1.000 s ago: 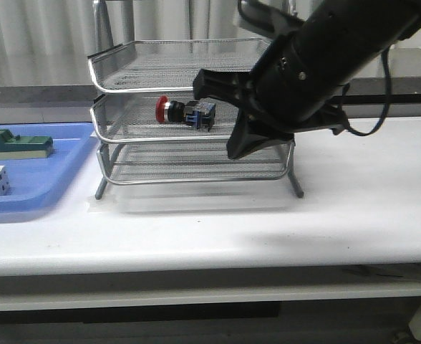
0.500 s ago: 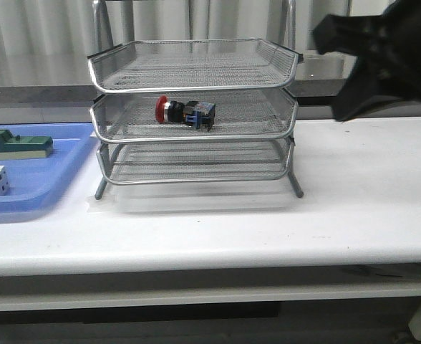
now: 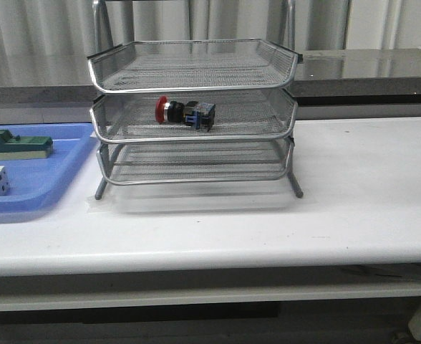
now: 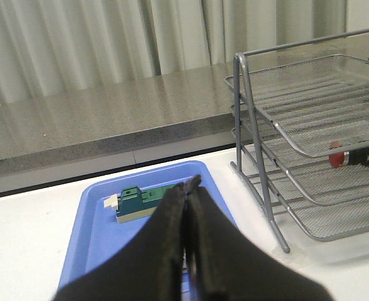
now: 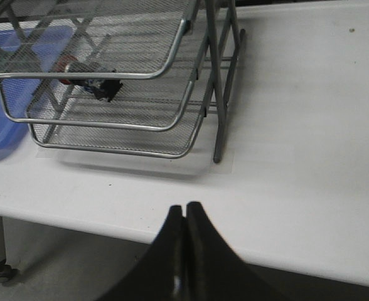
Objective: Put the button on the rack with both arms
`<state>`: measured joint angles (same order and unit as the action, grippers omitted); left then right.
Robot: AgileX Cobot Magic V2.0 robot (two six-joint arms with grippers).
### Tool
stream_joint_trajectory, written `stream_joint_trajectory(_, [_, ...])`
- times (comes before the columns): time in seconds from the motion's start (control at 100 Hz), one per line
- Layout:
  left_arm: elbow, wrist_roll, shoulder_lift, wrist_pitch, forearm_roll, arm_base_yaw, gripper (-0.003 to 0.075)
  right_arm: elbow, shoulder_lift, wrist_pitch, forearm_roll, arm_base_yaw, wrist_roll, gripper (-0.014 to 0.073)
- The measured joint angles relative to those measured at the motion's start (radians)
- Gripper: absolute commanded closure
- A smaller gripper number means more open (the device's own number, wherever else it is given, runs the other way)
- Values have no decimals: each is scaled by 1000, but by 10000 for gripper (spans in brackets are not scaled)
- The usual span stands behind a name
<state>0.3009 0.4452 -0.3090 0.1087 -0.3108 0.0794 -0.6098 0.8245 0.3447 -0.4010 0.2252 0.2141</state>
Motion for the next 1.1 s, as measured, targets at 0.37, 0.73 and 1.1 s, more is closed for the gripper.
stream_joint_trajectory(0.37, [0,0,0,0,0,0,741,74,-317,63,33,0,0,654])
stream_joint_trajectory(0.73, [0,0,0,0,0,0,741,74,-388,112,33,0,2,654])
stream_joint_trajectory(1.1, [0,0,0,0,0,0,741,74,-388,122,35,0,2,654])
